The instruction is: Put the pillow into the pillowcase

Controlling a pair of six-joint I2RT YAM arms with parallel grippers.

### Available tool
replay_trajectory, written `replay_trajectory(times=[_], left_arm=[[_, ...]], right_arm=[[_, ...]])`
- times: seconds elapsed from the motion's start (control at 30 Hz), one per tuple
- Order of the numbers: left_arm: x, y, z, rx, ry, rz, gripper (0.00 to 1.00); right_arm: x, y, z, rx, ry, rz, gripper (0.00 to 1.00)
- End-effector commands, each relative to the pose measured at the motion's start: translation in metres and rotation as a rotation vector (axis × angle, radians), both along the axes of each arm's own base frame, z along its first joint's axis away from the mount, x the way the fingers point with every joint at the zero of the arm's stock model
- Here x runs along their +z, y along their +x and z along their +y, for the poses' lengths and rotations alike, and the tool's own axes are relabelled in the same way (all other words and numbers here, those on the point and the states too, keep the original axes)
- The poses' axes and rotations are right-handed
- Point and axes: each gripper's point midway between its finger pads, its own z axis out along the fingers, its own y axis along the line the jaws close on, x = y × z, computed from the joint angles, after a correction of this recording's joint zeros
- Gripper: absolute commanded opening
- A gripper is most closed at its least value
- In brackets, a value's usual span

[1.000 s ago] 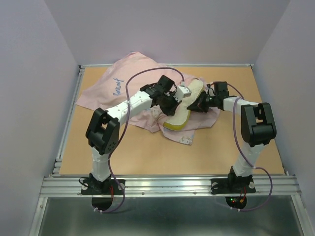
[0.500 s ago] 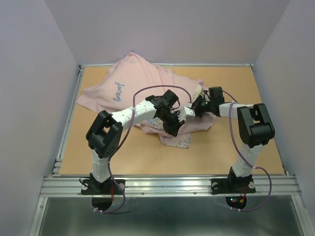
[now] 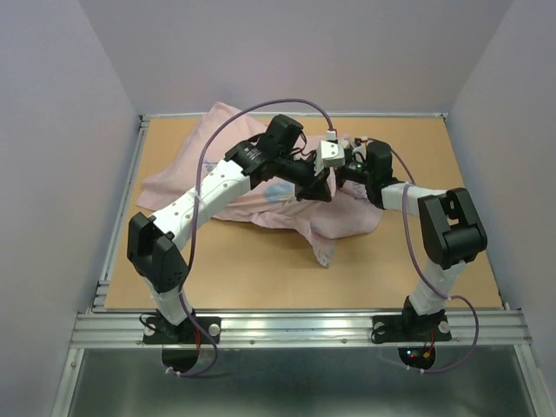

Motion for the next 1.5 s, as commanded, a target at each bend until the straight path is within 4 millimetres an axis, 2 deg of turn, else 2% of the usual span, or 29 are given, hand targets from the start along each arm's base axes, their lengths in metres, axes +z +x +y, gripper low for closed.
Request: replay_trajectory(times=[0.0,0.07,0.13,0.17,0.23,0.3,0.37,0.4,0.43,0.47,0.5,0.57,0.63,0.67,0.7,0.73,0.77,0.8,0.83,0.87,0.93,0.97,1.0,1.1,1.13,1.27,1.33,1.43,1.47], left_arm=[[-0.019,-0.031,0.007,-0.085,-0.002,0.079,0.02],[-0.068,-0.026,0.028,-0.023,0.107,0.134,0.05],[-0.106,-0.022,0.045,0.003,0.199,0.156,0.06],[-0.120,-0.020,0.053,0.017,0.233,0.169,0.06],[-0.155,-0.021,0.079,0.038,0.315,0.220,0.08],[-0.173,-0.027,0.098,0.053,0.366,0.247,0.10],[-0.175,-0.034,0.112,0.051,0.391,0.234,0.15],[-0.165,-0.038,0.114,0.043,0.374,0.212,0.21],[-0.162,-0.046,0.119,0.033,0.381,0.221,0.25],[-0.156,-0.047,0.118,0.032,0.365,0.208,0.29],[-0.144,-0.052,0.123,0.032,0.357,0.194,0.39],[-0.131,-0.051,0.126,0.073,0.354,0.178,0.45],[-0.098,-0.032,0.128,0.191,0.284,0.182,0.57],[-0.075,-0.008,0.135,0.272,0.217,0.175,0.61],[-0.060,0.001,0.139,0.341,0.173,0.219,0.62],[-0.049,0.010,0.143,0.375,0.140,0.228,0.62],[-0.042,0.020,0.150,0.418,0.121,0.222,0.63],[-0.033,0.042,0.168,0.512,0.103,0.188,0.63],[-0.031,0.052,0.178,0.576,0.101,0.187,0.63],[-0.031,0.063,0.190,0.641,0.100,0.171,0.63],[-0.035,0.089,0.227,0.803,0.101,0.140,0.64],[-0.035,0.096,0.237,0.864,0.089,0.150,0.64],[-0.043,0.100,0.248,0.912,0.104,0.163,0.64],[-0.057,0.112,0.283,1.065,0.132,0.188,0.64],[-0.061,0.114,0.292,1.105,0.152,0.189,0.64],[-0.089,0.120,0.331,1.325,0.243,0.202,0.64],[-0.103,0.120,0.350,1.433,0.278,0.222,0.64],[-0.116,0.119,0.380,1.567,0.303,0.234,0.64],[-0.120,0.119,0.386,1.589,0.314,0.243,0.69]], right_arm=[[-0.003,-0.015,0.024,0.058,-0.027,-0.090,0.01],[-0.041,-0.031,0.018,0.080,-0.111,-0.015,0.01],[-0.060,-0.046,0.014,0.146,-0.183,-0.043,0.06],[-0.066,-0.053,0.013,0.175,-0.207,-0.038,0.14],[-0.078,-0.077,0.000,0.268,-0.267,0.004,0.44],[-0.070,-0.072,-0.021,0.328,-0.342,-0.110,0.54],[-0.067,-0.091,-0.043,0.400,-0.404,-0.057,0.55],[-0.056,-0.077,-0.063,0.422,-0.490,-0.198,0.56],[-0.056,-0.086,-0.079,0.446,-0.559,-0.154,0.56],[-0.048,-0.073,-0.087,0.452,-0.596,-0.260,0.56],[-0.039,-0.066,-0.110,0.463,-0.692,-0.317,0.56],[-0.030,-0.058,-0.128,0.459,-0.761,-0.360,0.57],[-0.019,-0.032,-0.140,0.438,-0.865,-0.436,0.75],[-0.017,-0.019,-0.142,0.421,-0.893,-0.449,0.82],[-0.036,-0.006,-0.143,0.416,-0.892,-0.390,0.84],[-0.029,0.015,-0.145,0.388,-0.911,-0.408,0.84],[-0.039,0.029,-0.153,0.364,-0.960,-0.381,0.85],[-0.070,0.040,-0.156,0.376,-0.973,-0.317,0.86],[-0.076,0.053,-0.159,0.365,-1.002,-0.316,0.86],[-0.076,0.073,-0.167,0.333,-1.055,-0.331,0.88],[-0.088,0.090,-0.171,0.331,-1.104,-0.337,0.89],[-0.106,0.096,-0.173,0.341,-1.125,-0.315,0.91],[-0.103,0.105,-0.171,0.335,-1.135,-0.336,0.91],[-0.117,0.109,-0.162,0.361,-1.149,-0.345,0.95],[-0.122,0.107,-0.158,0.382,-1.159,-0.355,1.00],[-0.143,0.092,-0.140,0.493,-1.191,-0.386,0.99],[-0.167,0.075,-0.135,0.570,-1.218,-0.361,0.93],[-0.201,0.043,-0.139,0.701,-1.250,-0.307,0.62],[-0.207,0.037,-0.139,0.731,-1.252,-0.310,0.61]])
